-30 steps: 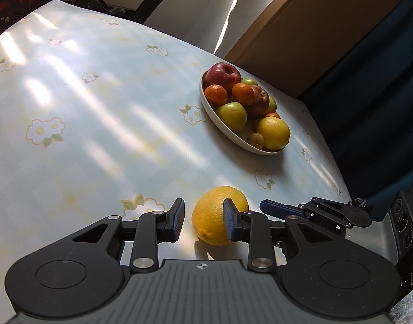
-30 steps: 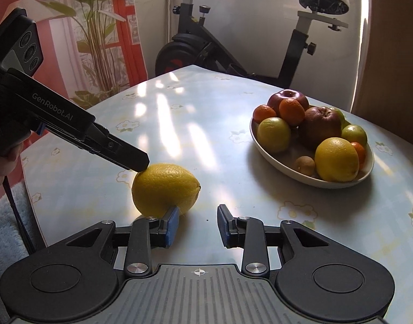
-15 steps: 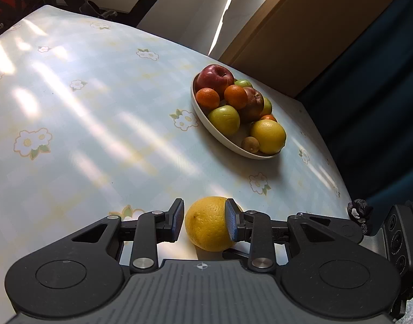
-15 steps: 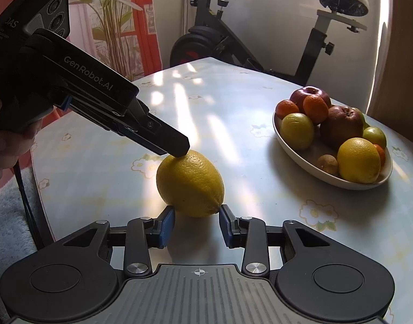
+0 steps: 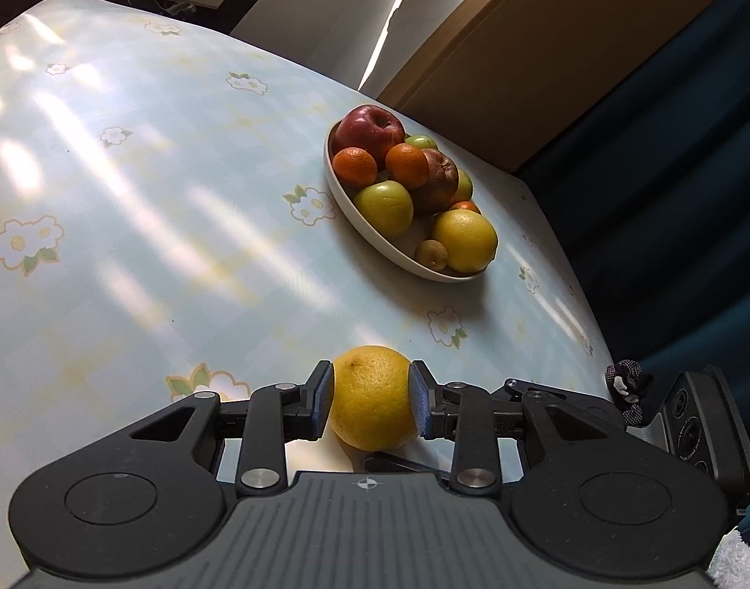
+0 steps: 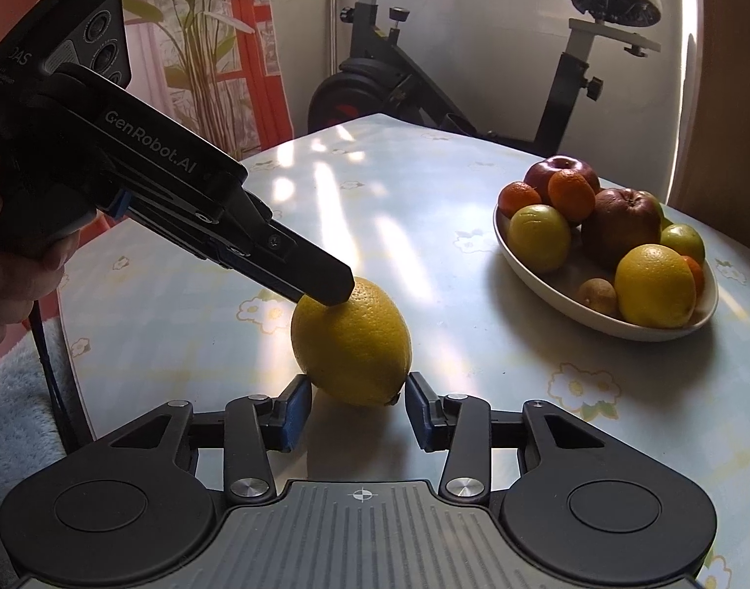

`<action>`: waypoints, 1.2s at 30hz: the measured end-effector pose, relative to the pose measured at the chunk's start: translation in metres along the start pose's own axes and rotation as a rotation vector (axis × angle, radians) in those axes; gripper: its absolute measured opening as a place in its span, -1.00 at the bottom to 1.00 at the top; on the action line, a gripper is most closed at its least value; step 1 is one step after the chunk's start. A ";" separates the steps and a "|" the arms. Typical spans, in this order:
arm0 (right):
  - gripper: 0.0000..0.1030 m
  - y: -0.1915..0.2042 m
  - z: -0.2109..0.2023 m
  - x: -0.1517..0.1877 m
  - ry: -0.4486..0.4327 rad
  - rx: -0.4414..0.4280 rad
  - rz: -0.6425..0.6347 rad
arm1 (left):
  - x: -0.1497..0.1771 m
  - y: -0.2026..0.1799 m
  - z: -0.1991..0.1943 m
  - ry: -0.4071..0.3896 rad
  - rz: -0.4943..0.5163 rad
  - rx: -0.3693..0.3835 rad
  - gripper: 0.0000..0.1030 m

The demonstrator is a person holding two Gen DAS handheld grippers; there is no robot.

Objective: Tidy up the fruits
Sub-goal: 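Carry the lemon in the left tool over the plate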

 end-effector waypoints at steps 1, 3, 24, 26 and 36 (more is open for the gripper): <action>-0.25 -0.001 0.000 -0.001 0.002 0.000 0.005 | 0.000 -0.001 0.001 0.004 0.006 -0.003 -0.31; -0.25 -0.003 -0.001 -0.003 0.003 0.002 0.013 | -0.002 -0.002 0.004 0.003 0.015 -0.009 -0.31; -0.26 -0.046 -0.012 -0.013 -0.069 0.079 0.064 | -0.036 -0.016 0.049 0.009 0.042 0.047 -0.32; -0.26 -0.049 -0.013 -0.016 -0.076 0.087 0.064 | -0.040 -0.013 0.052 0.003 0.019 0.064 -0.32; -0.27 -0.062 -0.014 -0.032 -0.123 0.128 0.062 | -0.064 -0.018 0.063 -0.027 0.021 0.072 -0.32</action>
Point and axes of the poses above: each gripper's, at about its wrist camera, not at the fingertips, and z roughly the way its jaws point, y to its left, x to its underside, the point moved 2 cm from there along z, roughly the way its jaws point, and after that the axes turned 12 degrees about z, right-handed, at the moved point
